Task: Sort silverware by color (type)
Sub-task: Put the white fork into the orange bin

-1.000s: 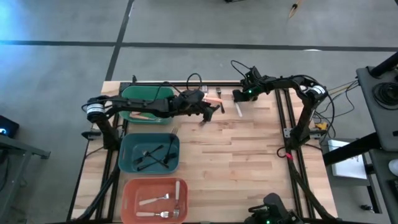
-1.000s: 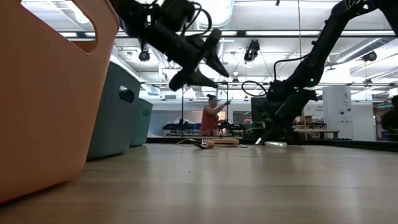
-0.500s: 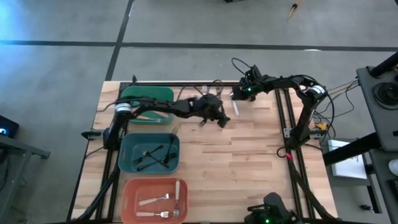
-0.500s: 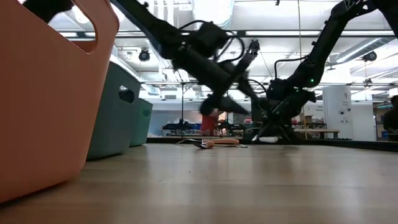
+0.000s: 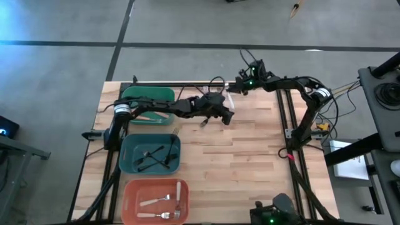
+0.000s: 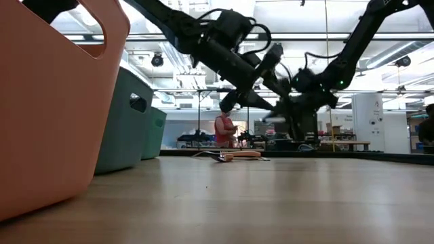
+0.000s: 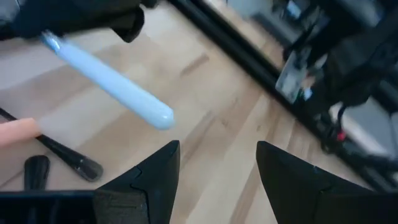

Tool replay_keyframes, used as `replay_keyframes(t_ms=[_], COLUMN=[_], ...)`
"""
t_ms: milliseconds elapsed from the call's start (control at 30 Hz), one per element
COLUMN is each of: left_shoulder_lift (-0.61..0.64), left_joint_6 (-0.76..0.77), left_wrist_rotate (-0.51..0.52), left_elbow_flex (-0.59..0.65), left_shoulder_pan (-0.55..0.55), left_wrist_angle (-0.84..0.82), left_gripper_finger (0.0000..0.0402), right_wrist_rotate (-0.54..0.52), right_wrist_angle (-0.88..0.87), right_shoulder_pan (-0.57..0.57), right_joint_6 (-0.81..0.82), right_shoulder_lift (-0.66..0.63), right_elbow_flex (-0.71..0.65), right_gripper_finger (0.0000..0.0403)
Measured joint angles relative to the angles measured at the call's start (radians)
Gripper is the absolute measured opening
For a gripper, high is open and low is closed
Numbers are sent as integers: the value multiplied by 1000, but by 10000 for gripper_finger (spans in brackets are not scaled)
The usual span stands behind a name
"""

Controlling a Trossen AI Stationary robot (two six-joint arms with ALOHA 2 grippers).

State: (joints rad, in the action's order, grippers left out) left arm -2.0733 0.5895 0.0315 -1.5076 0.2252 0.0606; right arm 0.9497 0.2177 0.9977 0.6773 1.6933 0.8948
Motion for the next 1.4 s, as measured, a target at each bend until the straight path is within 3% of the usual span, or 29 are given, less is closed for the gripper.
replay_keyframes(t_ms=[200,467,700,1400], left_shoulder_lift=[66,172,184,181], left_joint_6=[86,109,161,116], left_wrist_rotate=[62,198,105,5], left_elbow_flex=[144,280,342,266], left_shoulder_pan=[4,10,29,42], left_wrist_angle=[262,330,503,493], left_gripper_finger=[196,196,196,195], right_wrist_rotate=[45,93,133,89], right_wrist_angle=[206,318,404,428], right_shoulder_pan=[3,-7,-42,-128], right_joint_6=[133,208,241,211], right_shoulder_lift=[-34,-52,-70,-166], right_elbow_flex=[1,2,1,1], right_gripper_finger=[8,8,8,8])
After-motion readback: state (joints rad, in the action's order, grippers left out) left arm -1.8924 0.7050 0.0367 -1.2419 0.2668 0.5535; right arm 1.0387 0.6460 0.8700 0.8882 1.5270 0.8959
